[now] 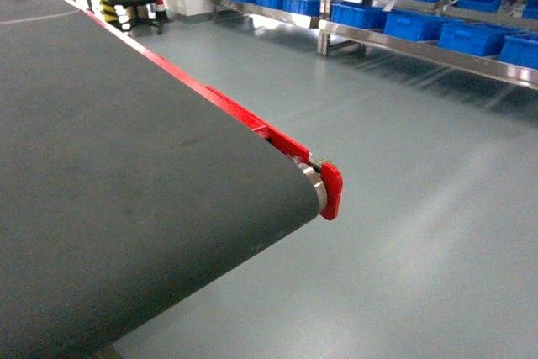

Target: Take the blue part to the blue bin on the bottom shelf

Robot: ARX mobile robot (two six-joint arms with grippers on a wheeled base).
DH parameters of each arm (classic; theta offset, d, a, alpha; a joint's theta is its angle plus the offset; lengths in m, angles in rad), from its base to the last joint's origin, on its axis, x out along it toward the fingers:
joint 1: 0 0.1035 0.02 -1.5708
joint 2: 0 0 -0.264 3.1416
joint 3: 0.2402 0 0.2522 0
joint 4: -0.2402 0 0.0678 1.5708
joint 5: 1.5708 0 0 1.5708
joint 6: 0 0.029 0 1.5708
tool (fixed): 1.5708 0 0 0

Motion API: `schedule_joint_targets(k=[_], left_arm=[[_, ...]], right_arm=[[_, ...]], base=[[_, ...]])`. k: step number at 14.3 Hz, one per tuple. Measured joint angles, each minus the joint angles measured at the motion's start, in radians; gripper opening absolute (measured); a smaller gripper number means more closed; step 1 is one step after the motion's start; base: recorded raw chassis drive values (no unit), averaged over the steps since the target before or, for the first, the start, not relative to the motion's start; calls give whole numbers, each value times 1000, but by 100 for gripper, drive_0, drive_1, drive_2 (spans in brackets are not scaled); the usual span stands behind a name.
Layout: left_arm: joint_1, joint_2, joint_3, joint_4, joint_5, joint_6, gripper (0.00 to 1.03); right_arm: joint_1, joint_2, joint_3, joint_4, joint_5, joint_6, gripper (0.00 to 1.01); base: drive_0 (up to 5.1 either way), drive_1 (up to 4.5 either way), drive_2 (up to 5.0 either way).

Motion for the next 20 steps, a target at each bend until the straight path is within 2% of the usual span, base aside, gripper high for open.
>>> schedule_joint_targets(k=[20], left_arm=[[0, 0, 0, 0, 0, 0, 44]], right_arm=[[0, 0, 0, 0, 0, 0, 98]], base=[[-155, -155, -155]])
